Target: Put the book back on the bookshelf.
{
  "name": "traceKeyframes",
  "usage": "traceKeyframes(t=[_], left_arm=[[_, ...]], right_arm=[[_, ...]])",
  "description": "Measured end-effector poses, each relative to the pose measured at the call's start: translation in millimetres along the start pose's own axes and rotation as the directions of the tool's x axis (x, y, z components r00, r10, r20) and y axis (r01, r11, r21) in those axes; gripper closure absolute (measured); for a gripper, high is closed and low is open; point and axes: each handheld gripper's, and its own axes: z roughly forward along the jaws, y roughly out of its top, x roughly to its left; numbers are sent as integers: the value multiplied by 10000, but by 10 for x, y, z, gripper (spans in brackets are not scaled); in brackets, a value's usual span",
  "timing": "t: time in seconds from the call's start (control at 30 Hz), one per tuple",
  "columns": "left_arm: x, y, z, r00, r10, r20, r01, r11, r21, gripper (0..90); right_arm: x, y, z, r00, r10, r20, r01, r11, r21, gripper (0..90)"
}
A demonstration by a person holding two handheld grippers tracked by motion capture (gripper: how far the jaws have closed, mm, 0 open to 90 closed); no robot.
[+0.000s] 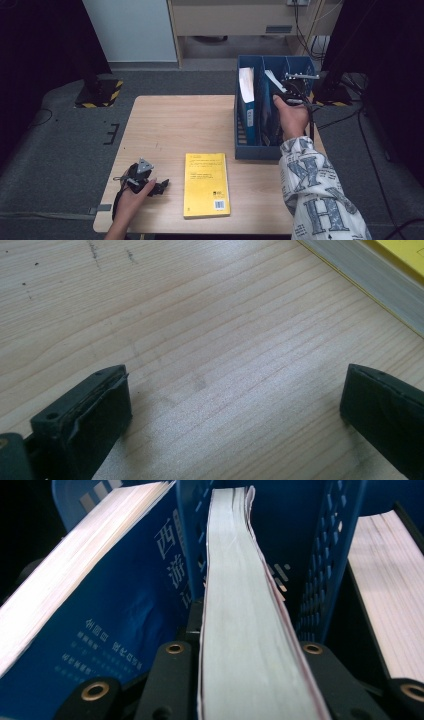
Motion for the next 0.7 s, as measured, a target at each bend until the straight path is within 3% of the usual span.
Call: traceKeyframes(t=[0.7], left_arm=[[-1,2,0,10000,4,11,-4,10000,13,0]], right_arm=[[41,58,-39,9983,-445,-387,453,9988,191,676]])
